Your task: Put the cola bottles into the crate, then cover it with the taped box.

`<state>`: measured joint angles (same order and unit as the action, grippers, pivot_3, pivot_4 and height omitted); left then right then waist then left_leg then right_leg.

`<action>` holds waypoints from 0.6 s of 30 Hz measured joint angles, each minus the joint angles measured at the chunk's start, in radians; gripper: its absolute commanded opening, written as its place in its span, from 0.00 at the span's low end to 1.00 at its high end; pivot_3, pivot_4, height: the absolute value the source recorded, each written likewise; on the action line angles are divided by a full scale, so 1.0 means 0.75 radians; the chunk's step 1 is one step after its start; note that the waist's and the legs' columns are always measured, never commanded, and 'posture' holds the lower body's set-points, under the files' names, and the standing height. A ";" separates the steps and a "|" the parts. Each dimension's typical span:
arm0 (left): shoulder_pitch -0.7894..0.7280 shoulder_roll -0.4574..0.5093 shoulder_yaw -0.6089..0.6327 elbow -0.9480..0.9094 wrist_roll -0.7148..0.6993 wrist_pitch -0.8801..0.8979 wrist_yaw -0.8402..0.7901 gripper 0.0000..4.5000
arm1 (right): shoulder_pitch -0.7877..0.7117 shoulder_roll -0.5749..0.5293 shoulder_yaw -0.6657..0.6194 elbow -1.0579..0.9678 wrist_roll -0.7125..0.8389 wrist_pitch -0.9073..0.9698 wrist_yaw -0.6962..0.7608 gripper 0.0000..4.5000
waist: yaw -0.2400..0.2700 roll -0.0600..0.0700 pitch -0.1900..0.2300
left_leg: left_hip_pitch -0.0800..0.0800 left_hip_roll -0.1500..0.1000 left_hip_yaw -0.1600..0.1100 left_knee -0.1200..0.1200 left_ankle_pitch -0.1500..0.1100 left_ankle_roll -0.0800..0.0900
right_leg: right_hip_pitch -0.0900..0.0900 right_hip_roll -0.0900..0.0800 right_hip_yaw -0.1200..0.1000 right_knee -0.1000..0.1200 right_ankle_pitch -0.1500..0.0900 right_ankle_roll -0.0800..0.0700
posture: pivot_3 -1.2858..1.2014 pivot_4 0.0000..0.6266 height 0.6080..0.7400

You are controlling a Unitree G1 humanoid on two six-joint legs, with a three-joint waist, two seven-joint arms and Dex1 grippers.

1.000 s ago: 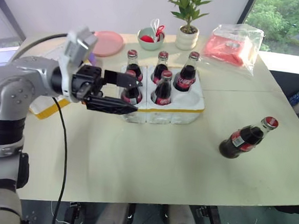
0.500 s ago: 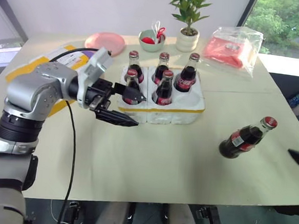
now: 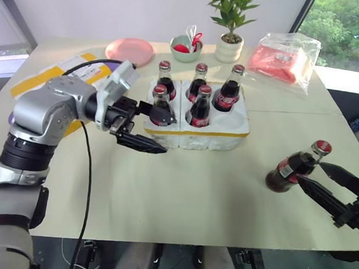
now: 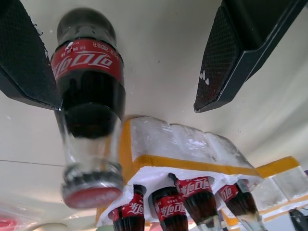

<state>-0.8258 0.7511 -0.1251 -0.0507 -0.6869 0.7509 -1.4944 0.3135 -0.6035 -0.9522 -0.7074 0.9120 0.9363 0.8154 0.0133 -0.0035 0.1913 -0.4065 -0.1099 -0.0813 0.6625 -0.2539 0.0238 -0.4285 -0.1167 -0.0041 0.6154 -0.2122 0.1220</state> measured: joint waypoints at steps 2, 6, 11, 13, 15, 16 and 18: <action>0.000 0.001 0.001 -0.012 -0.001 0.008 0.010 0.99 | 0.008 -0.004 0.024 0.007 0.012 -0.024 -0.021 1.00 | 0.000 0.000 0.000 | 0.000 0.000 0.000 0.000 0.000 0.000 | 0.000 0.000 0.000 0.000 0.000 0.000 | 0.52 0.24 1.00; 0.001 0.005 0.004 -0.019 -0.004 0.016 0.032 0.99 | 0.032 -0.007 0.061 0.019 0.026 -0.066 -0.053 1.00 | 0.000 0.000 0.000 | 0.000 0.000 0.000 0.000 0.000 0.000 | 0.000 0.000 0.000 0.000 0.000 0.000 | 0.52 0.24 1.00; 0.001 0.007 0.034 -0.043 -0.029 0.040 0.058 0.99 | 0.045 -0.008 0.125 0.062 0.007 -0.129 -0.091 1.00 | 0.000 0.000 0.000 | 0.000 0.000 0.000 0.000 0.000 0.000 | 0.000 0.001 0.000 0.000 0.000 0.000 | 0.52 0.24 1.00; 0.001 0.007 0.034 -0.042 -0.030 0.044 0.071 0.99 | 0.047 -0.008 0.163 0.086 -0.017 -0.157 -0.108 1.00 | 0.000 0.000 0.000 | 0.000 0.000 0.000 0.000 0.000 0.000 | 0.000 0.001 0.000 0.000 0.000 0.000 | 0.52 0.24 1.00; -0.003 0.006 0.035 -0.042 -0.031 0.060 0.085 0.99 | 0.044 -0.008 0.193 0.114 -0.039 -0.183 -0.126 1.00 | 0.000 0.000 0.000 | 0.000 0.000 0.000 0.000 0.000 0.000 | 0.000 0.001 0.000 0.000 0.000 0.000 | 0.52 0.24 1.00; -0.005 0.006 0.036 -0.042 -0.032 0.064 0.089 0.99 | 0.041 -0.008 0.208 0.127 -0.051 -0.197 -0.135 1.00 | 0.000 0.000 0.000 | 0.000 0.000 0.000 0.000 0.000 0.000 | 0.000 0.001 0.000 0.000 0.000 0.000 | 0.52 0.24 1.00; -0.007 0.005 0.039 -0.042 -0.034 0.066 0.097 0.99 | 0.038 -0.009 0.229 0.150 -0.075 -0.221 -0.146 1.00 | 0.000 0.000 0.000 | 0.000 0.000 0.000 0.000 0.000 0.000 | 0.000 0.001 0.000 0.000 0.000 0.000 | 0.52 0.24 1.00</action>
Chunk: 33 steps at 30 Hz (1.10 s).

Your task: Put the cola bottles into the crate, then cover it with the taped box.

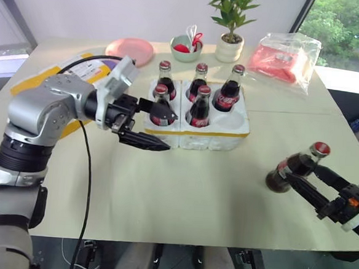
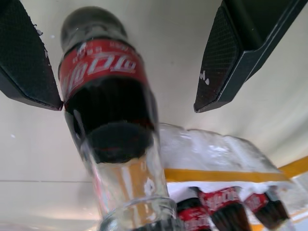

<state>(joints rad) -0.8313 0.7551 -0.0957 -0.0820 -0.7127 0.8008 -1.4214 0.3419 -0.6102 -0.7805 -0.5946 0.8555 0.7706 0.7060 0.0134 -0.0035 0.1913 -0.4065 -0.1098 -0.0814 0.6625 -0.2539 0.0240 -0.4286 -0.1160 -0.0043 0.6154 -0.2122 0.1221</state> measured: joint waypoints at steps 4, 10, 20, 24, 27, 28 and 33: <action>-0.003 0.000 0.005 -0.001 -0.016 0.006 0.014 0.99 | -0.012 -0.001 0.061 0.049 -0.046 -0.045 -0.017 1.00 | 0.000 0.000 0.000 | 0.000 0.000 0.000 0.000 0.000 0.000 | 0.000 0.000 0.000 0.000 0.000 0.000 | 0.52 0.24 1.00; -0.003 0.003 0.007 -0.021 -0.027 0.022 0.039 0.99 | -0.053 -0.001 0.147 0.123 -0.114 -0.099 -0.035 1.00 | 0.000 0.000 0.000 | 0.000 0.000 0.000 0.000 0.000 0.000 | 0.000 0.001 0.000 0.000 0.000 0.000 | 0.52 0.24 1.00; 0.000 0.007 0.021 -0.050 -0.050 0.031 0.066 1.00 | -0.150 -0.007 0.200 0.223 -0.132 -0.130 -0.061 0.61 | 0.001 0.000 0.000 | 0.000 0.000 0.000 0.000 0.000 0.000 | 0.000 0.002 0.000 0.000 0.000 0.000 | 0.52 0.24 1.00; 0.007 0.007 0.035 -0.052 -0.051 0.031 0.078 1.00 | -0.147 -0.041 0.194 0.222 -0.066 -0.090 -0.051 0.61 | -0.001 0.000 0.000 | 0.000 0.000 0.000 0.000 0.000 0.000 | 0.000 0.002 0.000 0.000 0.000 0.000 | 0.52 0.24 1.00; 0.023 0.008 0.045 -0.055 -0.051 0.029 0.095 1.00 | -0.183 -0.066 0.173 0.217 0.061 -0.029 -0.048 0.61 | -0.004 0.001 0.001 | 0.000 0.000 0.000 0.000 0.000 0.000 | -0.001 0.002 0.001 0.000 0.000 0.000 | 0.52 0.24 1.00; 0.042 0.010 0.055 -0.061 -0.051 0.028 0.104 1.00 | -0.254 -0.103 0.173 0.218 0.153 0.013 -0.069 0.61 | -0.011 0.004 0.002 | 0.000 0.000 0.001 0.000 0.000 0.000 | -0.001 0.001 0.001 0.000 0.001 0.000 | 0.52 0.24 1.00; 0.097 0.017 0.085 -0.108 -0.053 0.026 0.159 1.00 | -0.724 -0.216 0.199 0.202 0.448 0.061 -0.225 0.61 | -0.023 0.002 0.003 | 0.000 0.003 0.000 -0.001 0.000 0.000 | -0.001 0.003 0.000 0.000 0.001 -0.001 | 0.52 0.24 1.00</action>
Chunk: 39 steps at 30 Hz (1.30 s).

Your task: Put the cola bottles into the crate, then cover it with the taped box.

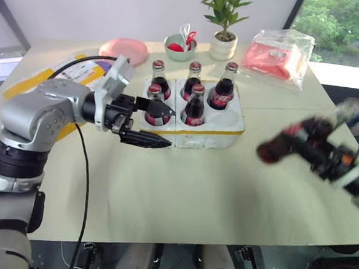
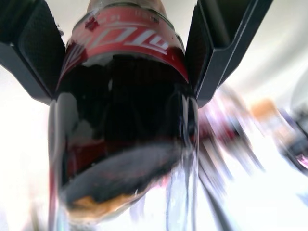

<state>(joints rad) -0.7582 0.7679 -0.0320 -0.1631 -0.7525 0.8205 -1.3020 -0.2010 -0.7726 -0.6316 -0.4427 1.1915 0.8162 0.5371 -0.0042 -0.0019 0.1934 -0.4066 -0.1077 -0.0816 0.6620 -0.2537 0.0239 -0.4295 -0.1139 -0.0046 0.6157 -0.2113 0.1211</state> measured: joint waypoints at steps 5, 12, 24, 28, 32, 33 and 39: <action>0.077 0.021 0.060 -0.057 -0.007 0.009 0.084 1.00 | -0.415 0.055 0.312 0.158 -0.078 0.003 -0.059 0.61 | -0.008 -0.001 0.001 | -0.003 -0.001 0.000 -0.001 0.000 0.000 | -0.003 -0.001 0.000 0.000 0.000 0.000 | 0.52 0.24 1.00; 0.160 0.061 0.167 -0.177 -0.067 0.064 0.208 1.00 | -0.581 0.126 0.695 0.503 -0.474 -0.126 0.119 0.61 | 0.010 -0.001 0.001 | -0.004 -0.005 0.001 -0.001 0.001 -0.001 | -0.006 0.000 0.000 0.000 0.000 0.000 | 0.52 0.24 1.00; 0.268 0.107 0.275 -0.290 -0.150 0.113 0.350 1.00 | -0.634 0.139 0.796 0.629 -0.766 -0.268 0.345 0.61 | 0.011 -0.001 0.001 | -0.004 -0.004 0.001 -0.001 0.001 -0.002 | -0.008 0.001 0.001 0.004 0.001 0.000 | 0.52 0.24 1.00; 0.280 0.108 0.280 -0.312 -0.167 0.113 0.374 1.00 | -0.651 0.120 0.785 0.645 -0.783 -0.263 0.378 0.61 | 0.013 -0.001 0.001 | -0.004 -0.004 0.001 -0.001 0.001 -0.002 | -0.008 0.001 0.001 0.004 0.001 0.000 | 0.52 0.24 1.00; 0.286 0.114 0.285 -0.312 -0.173 0.108 0.376 1.00 | -0.651 0.084 0.785 0.643 -0.807 -0.257 0.432 0.61 | 0.018 -0.001 0.001 | -0.004 -0.004 0.001 -0.001 0.001 -0.002 | -0.008 0.001 0.001 0.004 0.001 0.000 | 0.52 0.24 1.00; 0.286 0.114 0.284 -0.312 -0.172 0.103 0.376 1.00 | -0.651 0.082 0.790 0.641 -0.822 -0.260 0.441 0.61 | 0.018 -0.001 0.001 | -0.004 -0.004 0.001 -0.001 0.001 -0.002 | -0.008 0.001 0.001 0.004 0.001 0.000 | 0.52 0.24 1.00; 0.286 0.114 0.281 -0.309 -0.166 0.075 0.374 1.00 | -0.651 0.072 0.837 0.639 -0.917 -0.288 0.488 0.61 | 0.019 -0.001 0.001 | -0.004 -0.004 0.001 -0.001 0.001 -0.002 | -0.008 0.001 0.001 0.004 0.001 0.000 | 0.52 0.24 1.00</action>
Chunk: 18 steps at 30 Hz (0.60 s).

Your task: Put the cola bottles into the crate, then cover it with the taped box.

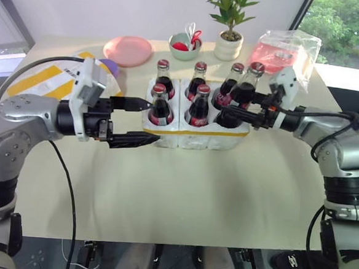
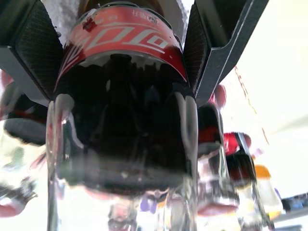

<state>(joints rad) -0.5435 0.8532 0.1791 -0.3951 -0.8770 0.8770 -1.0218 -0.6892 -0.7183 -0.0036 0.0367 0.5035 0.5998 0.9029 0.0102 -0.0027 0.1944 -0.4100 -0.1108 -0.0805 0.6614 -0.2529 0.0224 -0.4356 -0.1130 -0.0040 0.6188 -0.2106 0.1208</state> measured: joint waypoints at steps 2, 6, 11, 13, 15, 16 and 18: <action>0.000 0.000 -0.001 0.000 0.002 -0.004 -0.001 1.00 | 0.000 -0.012 0.012 0.000 -0.024 0.000 0.032 0.61 | 0.001 0.000 0.000 | 0.000 0.000 0.000 0.000 0.000 0.000 | 0.000 0.000 0.000 0.000 0.000 0.000 | 0.52 0.24 1.00; 0.000 0.000 -0.012 0.001 0.005 -0.015 -0.004 1.00 | -0.001 0.007 0.052 0.025 -0.064 -0.008 0.068 0.91 | -0.001 0.000 0.000 | 0.000 0.000 0.000 0.000 0.000 0.000 | 0.000 0.000 0.000 0.000 0.000 0.000 | 0.52 0.24 1.00; -0.001 0.000 -0.015 0.000 0.008 -0.020 -0.007 1.00 | -0.032 0.074 0.076 0.139 -0.124 -0.051 0.060 0.99 | -0.007 0.000 0.000 | 0.000 0.000 0.000 0.000 0.000 0.000 | 0.000 0.000 0.000 0.000 0.000 0.000 | 0.52 0.24 1.00; 0.000 0.000 -0.015 -0.001 0.018 -0.026 -0.001 1.00 | -0.049 0.083 0.075 0.166 -0.142 -0.060 0.051 0.99 | -0.008 0.000 0.000 | 0.000 0.000 0.000 0.000 0.000 -0.001 | 0.000 0.001 0.000 0.000 0.000 0.000 | 0.52 0.24 1.00; 0.035 0.001 0.004 -0.013 0.027 -0.036 0.038 1.00 | -0.049 0.082 0.069 0.166 -0.142 -0.060 0.058 0.99 | -0.008 0.000 0.000 | 0.000 0.000 0.000 0.000 0.001 -0.002 | 0.000 0.000 0.000 0.000 0.000 0.000 | 0.52 0.24 1.00; 0.062 0.001 0.016 -0.018 0.032 -0.038 0.071 1.00 | -0.049 0.070 0.064 0.166 -0.142 -0.059 0.066 0.99 | -0.007 0.000 0.000 | 0.000 0.000 0.000 0.000 0.001 -0.002 | -0.001 0.000 0.000 0.000 0.000 0.000 | 0.52 0.24 1.00; 0.111 0.008 0.044 -0.036 0.073 -0.049 0.133 1.00 | -0.049 0.037 0.053 0.160 -0.140 -0.052 0.090 0.99 | -0.007 0.000 0.000 | 0.000 0.000 0.000 -0.001 0.000 -0.001 | -0.001 0.000 0.000 0.000 0.000 0.000 | 0.52 0.24 1.00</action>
<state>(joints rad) -0.4600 0.8595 0.2117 -0.4221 -0.8219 0.8399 -0.9219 -0.7258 -0.6907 0.0364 0.1567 0.3984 0.5607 0.9708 0.0046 -0.0025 0.1943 -0.4098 -0.1107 -0.0806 0.6610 -0.2526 0.0216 -0.4360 -0.1129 -0.0038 0.6190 -0.2105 0.1205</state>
